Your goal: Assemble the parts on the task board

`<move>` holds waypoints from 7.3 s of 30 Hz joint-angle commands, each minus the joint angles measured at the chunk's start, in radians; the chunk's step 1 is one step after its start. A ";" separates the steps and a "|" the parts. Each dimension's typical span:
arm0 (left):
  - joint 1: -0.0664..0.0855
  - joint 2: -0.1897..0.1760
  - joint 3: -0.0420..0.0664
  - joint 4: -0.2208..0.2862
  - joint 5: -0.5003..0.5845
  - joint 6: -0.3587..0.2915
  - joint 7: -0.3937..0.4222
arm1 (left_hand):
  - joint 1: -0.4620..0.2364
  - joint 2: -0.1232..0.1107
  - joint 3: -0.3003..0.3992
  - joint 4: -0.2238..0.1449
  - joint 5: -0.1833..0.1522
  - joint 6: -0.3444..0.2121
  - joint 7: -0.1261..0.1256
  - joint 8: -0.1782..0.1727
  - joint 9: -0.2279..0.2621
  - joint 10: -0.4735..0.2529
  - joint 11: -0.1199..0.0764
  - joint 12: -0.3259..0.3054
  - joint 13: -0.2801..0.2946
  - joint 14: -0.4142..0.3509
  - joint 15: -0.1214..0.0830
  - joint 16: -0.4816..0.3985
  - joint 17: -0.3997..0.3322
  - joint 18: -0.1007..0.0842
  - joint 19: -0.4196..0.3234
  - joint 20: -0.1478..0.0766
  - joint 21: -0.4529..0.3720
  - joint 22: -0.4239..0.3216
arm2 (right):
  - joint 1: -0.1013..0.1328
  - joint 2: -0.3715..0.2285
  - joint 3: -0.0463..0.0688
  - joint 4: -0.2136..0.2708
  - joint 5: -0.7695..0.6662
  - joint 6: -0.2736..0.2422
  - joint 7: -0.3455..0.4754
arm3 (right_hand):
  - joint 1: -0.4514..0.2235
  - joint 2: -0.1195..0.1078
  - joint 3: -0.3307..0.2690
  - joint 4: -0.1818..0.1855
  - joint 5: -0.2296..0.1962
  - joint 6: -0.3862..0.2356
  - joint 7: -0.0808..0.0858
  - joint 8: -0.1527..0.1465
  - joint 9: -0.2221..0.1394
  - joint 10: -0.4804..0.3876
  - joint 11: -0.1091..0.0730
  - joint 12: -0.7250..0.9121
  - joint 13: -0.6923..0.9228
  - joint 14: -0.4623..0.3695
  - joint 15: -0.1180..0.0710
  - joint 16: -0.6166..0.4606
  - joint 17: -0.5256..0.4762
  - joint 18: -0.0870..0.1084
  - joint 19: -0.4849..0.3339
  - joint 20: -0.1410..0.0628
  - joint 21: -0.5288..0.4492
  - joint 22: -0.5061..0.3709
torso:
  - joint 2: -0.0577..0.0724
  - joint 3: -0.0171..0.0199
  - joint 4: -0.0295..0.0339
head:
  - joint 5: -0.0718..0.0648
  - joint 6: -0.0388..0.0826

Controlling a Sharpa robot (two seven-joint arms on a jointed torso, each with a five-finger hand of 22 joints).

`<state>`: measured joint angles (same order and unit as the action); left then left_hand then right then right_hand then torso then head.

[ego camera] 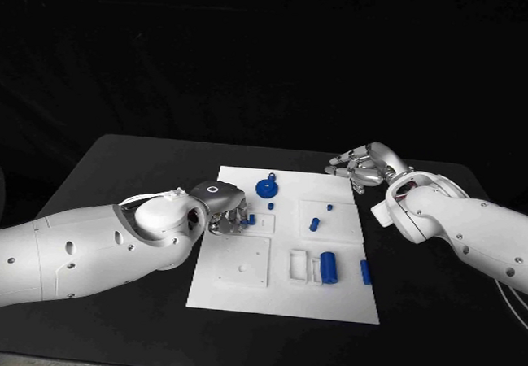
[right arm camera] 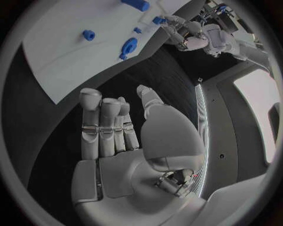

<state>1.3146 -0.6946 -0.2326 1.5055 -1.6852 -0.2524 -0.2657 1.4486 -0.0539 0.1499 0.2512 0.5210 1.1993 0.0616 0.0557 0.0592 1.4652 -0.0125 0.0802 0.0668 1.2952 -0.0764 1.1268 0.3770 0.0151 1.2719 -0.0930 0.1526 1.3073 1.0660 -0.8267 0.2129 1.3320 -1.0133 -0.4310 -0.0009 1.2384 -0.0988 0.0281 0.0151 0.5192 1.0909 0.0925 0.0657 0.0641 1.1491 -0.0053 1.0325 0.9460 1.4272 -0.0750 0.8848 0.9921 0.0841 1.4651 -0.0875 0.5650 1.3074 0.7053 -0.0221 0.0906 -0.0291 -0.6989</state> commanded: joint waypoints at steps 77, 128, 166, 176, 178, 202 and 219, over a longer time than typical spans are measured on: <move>0.088 -0.039 -0.003 -0.062 1.568 -0.085 0.123 | -0.247 0.081 0.103 -0.155 0.032 0.134 -0.042 0.008 0.007 0.048 -0.029 0.141 0.017 0.018 -0.021 0.027 0.017 -0.015 -0.013 -0.022 0.036 0.021 | -0.001 0.175 -0.013 0.173 -0.626 0.050 -0.213 | 0.003 -0.025 0.066 -0.095 -0.235 0.007 -0.002 -0.004 -0.001 0.020 -0.002 0.012 0.014 0.016 0.001 0.024 0.026 0.009 0.052 -0.007 0.043 0.067 | 0.001 -0.0021 0.0002 | 0.023 0.079; 0.088 -0.048 -0.004 -0.022 1.599 0.003 0.170 | -0.247 0.100 0.105 -0.200 0.010 0.112 -0.035 0.008 0.007 0.045 -0.024 0.123 0.013 0.010 -0.018 0.042 0.014 -0.013 -0.022 -0.021 0.060 0.021 | 0.000 0.250 -0.051 0.146 -0.557 0.022 -0.227 | -0.033 0.040 0.532 -0.167 -0.467 0.138 -0.031 -0.003 0.000 0.039 -0.025 0.032 0.055 0.021 -0.017 0.055 0.063 -0.012 0.050 -0.025 0.111 0.081 | 0.002 0.0014 0.0001 | 0.019 0.081; 0.087 -0.071 -0.005 -0.041 1.446 0.137 0.160 | -0.400 -0.013 -0.106 -0.065 -0.361 -0.302 -0.014 0.481 0.426 -0.119 -0.005 0.343 0.119 -0.020 -0.002 0.087 0.015 -0.009 -0.025 -0.006 0.050 0.020 | -0.003 0.212 -0.051 0.152 -0.388 0.096 -0.125 | -0.019 0.092 0.463 -0.209 -0.471 0.144 -0.032 -0.002 0.000 0.044 -0.027 0.024 0.083 0.021 -0.019 0.052 0.088 -0.015 0.042 -0.031 0.131 0.084 | 0.003 0.0014 -0.0010 | 0.015 0.075; 0.087 -0.068 -0.005 -0.037 1.404 0.177 0.173 | -0.407 0.022 -0.123 -0.040 -0.335 -0.395 -0.016 0.610 0.544 -0.219 -0.003 0.511 0.159 -0.033 0.001 0.107 0.009 -0.005 -0.031 -0.002 0.058 0.020 | -0.004 0.206 -0.051 0.170 -0.337 0.121 -0.111 | -0.018 0.099 0.454 -0.214 -0.471 0.142 -0.031 -0.003 0.000 0.043 -0.026 0.024 0.087 0.021 -0.019 0.051 0.091 -0.013 0.040 -0.030 0.131 0.084 | 0.003 0.0016 -0.0003 | 0.014 0.069; 0.087 -0.067 -0.005 -0.037 1.399 0.184 0.176 | -0.411 0.024 -0.124 -0.035 -0.340 -0.396 -0.016 0.608 0.542 -0.222 -0.003 0.512 0.157 -0.033 0.001 0.108 0.009 -0.005 -0.031 -0.002 0.058 0.020 | -0.004 0.205 -0.051 0.173 -0.334 0.127 -0.110 | -0.018 0.100 0.452 -0.216 -0.471 0.142 -0.031 -0.002 0.000 0.043 -0.026 0.024 0.088 0.021 -0.019 0.049 0.090 -0.013 0.039 -0.030 0.132 0.084 | 0.003 0.0011 -0.0006 | 0.012 0.067; 0.087 -0.063 -0.005 -0.033 1.393 0.215 0.182 | -0.290 0.139 -0.137 -0.156 -0.284 -0.353 -0.020 0.537 0.484 -0.212 -0.005 0.488 0.111 -0.045 0.000 0.130 -0.001 -0.006 -0.042 -0.001 0.073 0.021 | -0.005 0.202 -0.051 0.180 -0.334 0.162 -0.113 | -0.016 0.104 0.446 -0.222 -0.471 0.142 -0.030 -0.002 0.000 0.042 -0.025 0.023 0.090 0.020 -0.018 0.048 0.091 -0.012 0.038 -0.029 0.132 0.084 | 0.003 0.0006 -0.0002 | 0.008 0.061; 0.087 -0.067 -0.005 -0.035 1.431 0.242 0.193 | -0.282 0.088 -0.023 -0.198 0.101 -0.354 -0.033 0.547 0.542 -0.192 -0.011 0.450 0.094 -0.051 -0.004 0.135 -0.003 -0.010 -0.052 -0.007 0.090 0.022 | -0.005 0.200 -0.051 0.174 -0.339 0.180 -0.111 | -0.016 0.105 0.444 -0.225 -0.471 0.141 -0.030 -0.003 0.000 0.042 -0.025 0.023 0.093 0.019 -0.018 0.046 0.091 -0.012 0.037 -0.029 0.131 0.083 | 0.002 -0.0001 -0.0011 | 0.006 0.058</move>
<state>1.3995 -0.7639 -0.2404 1.4663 -0.2811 -0.0425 -0.1015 1.1652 0.0417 0.1194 0.0535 0.6149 0.8513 0.0279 0.5994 0.5959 1.2667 -0.0252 0.5335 0.1616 1.2501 -0.0818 1.2585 0.3757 0.0150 1.2271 -0.1021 0.2384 1.3074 1.0631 -0.6265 0.1632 1.5084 -1.3474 -0.2787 -0.1167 1.2085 -0.0161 0.4744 -0.2111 0.0456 1.2072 0.0692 0.0559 0.0625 1.1882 -0.0265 1.0595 1.0381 1.4484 -0.0889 0.9361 1.0821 0.0841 1.4686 -0.1122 0.6927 1.3073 0.7072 -0.0222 0.0900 -0.0228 -0.6412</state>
